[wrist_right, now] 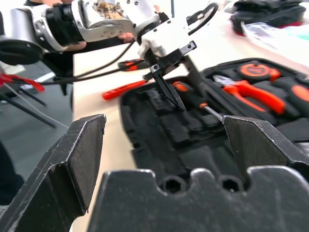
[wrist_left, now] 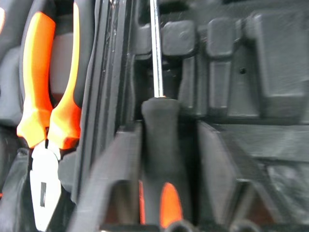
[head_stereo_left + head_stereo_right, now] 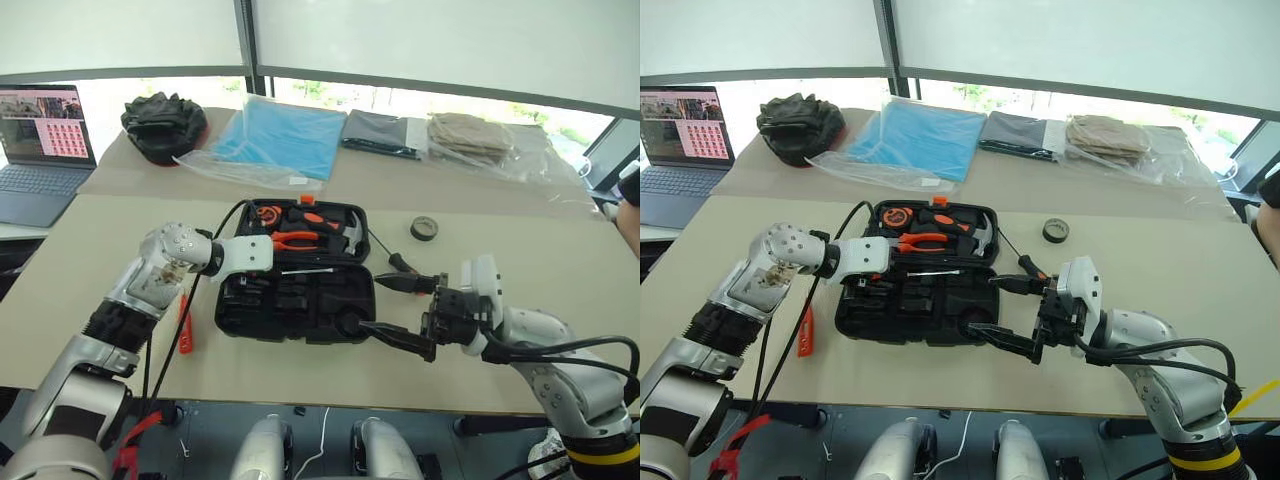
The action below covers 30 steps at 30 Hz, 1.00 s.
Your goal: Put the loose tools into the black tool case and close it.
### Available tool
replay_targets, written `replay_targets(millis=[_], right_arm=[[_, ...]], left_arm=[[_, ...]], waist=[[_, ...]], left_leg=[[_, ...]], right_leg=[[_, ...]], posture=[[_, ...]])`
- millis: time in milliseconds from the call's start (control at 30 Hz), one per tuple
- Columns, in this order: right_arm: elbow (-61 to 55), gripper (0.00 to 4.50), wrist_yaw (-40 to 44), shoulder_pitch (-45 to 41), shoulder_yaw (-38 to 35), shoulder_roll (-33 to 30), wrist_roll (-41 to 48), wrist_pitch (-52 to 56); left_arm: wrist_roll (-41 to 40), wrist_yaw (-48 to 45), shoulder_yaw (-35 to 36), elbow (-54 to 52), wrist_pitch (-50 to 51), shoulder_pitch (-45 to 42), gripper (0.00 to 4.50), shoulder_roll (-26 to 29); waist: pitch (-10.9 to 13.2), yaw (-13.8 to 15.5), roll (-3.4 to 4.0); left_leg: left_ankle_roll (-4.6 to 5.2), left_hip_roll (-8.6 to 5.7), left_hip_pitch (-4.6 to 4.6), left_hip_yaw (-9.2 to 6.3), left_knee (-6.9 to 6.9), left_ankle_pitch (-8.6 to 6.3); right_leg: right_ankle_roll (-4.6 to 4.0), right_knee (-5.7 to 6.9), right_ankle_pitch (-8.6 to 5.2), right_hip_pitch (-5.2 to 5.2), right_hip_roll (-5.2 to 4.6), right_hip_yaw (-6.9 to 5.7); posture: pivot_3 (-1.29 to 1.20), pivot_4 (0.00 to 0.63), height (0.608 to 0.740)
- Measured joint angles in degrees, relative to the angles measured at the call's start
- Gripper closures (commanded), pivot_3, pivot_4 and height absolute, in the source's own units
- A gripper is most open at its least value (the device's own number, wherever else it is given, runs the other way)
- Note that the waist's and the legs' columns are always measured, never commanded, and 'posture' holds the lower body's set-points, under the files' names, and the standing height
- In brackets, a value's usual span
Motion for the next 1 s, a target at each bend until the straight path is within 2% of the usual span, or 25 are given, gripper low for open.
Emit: replay_targets(millis=[233, 333, 533, 567, 1000], right_arm=[[-0.8, 0.00, 0.4, 1.5, 0.0, 0.0, 2.3, 1.1], [-0.9, 0.00, 0.6, 1.6, 0.0, 0.0, 2.5, 1.1], [0.1, 0.00, 0.1, 1.3, -0.3, 2.1, 2.4, 0.5], [0.3, 0.00, 0.1, 1.3, -0.3, 2.1, 2.3, 0.3], [1.0, 0.00, 0.1, 1.4, -1.1, 2.2, 0.4, -1.0]], left_arm=[[-5.1, 0.5, 5.0, -3.1, 0.7, 0.2, 1.48, -0.9], [-8.6, 1.1, 7.5, -3.1, 2.9, 1.5, 2.21, -2.9], [-11.3, 4.0, 9.4, -0.5, 4.6, 5.4, 4.35, -5.4], [-11.3, 4.7, 9.4, 0.0, 4.6, 5.8, 4.47, -5.6], [-11.0, 11.7, 9.7, 0.5, 4.8, 9.1, 4.47, -9.3]], waist=[[0.0, 0.2, 0.00], [0.0, 0.1, 0.00], [0.0, -0.3, 0.00], [0.0, -0.3, 0.00], [0.0, -0.3, 0.02]], left_leg=[[0.08, -0.02, -0.03, 0.03, 0.03, -0.05], [0.08, -0.02, -0.03, 0.03, 0.03, -0.05], [0.08, -0.02, -0.03, 0.03, 0.03, -0.05], [0.08, -0.02, -0.03, 0.03, 0.03, -0.05], [0.08, -0.03, 0.05, 0.02, 0.03, -0.05]], right_leg=[[0.00, -0.08, 0.08, -0.01, 0.01, 0.04], [0.01, -0.08, 0.08, 0.00, 0.01, 0.04], [0.01, -0.07, 0.08, 0.00, 0.02, 0.04], [0.01, -0.07, 0.08, 0.00, 0.02, 0.04], [-0.04, -0.07, 0.11, 0.09, -0.03, 0.04]], posture=[[0.00, 0.150, 0.740], [0.00, 0.150, 0.740], [0.00, 0.150, 0.740], [0.00, 0.150, 0.740], [0.00, 0.150, 0.740]])
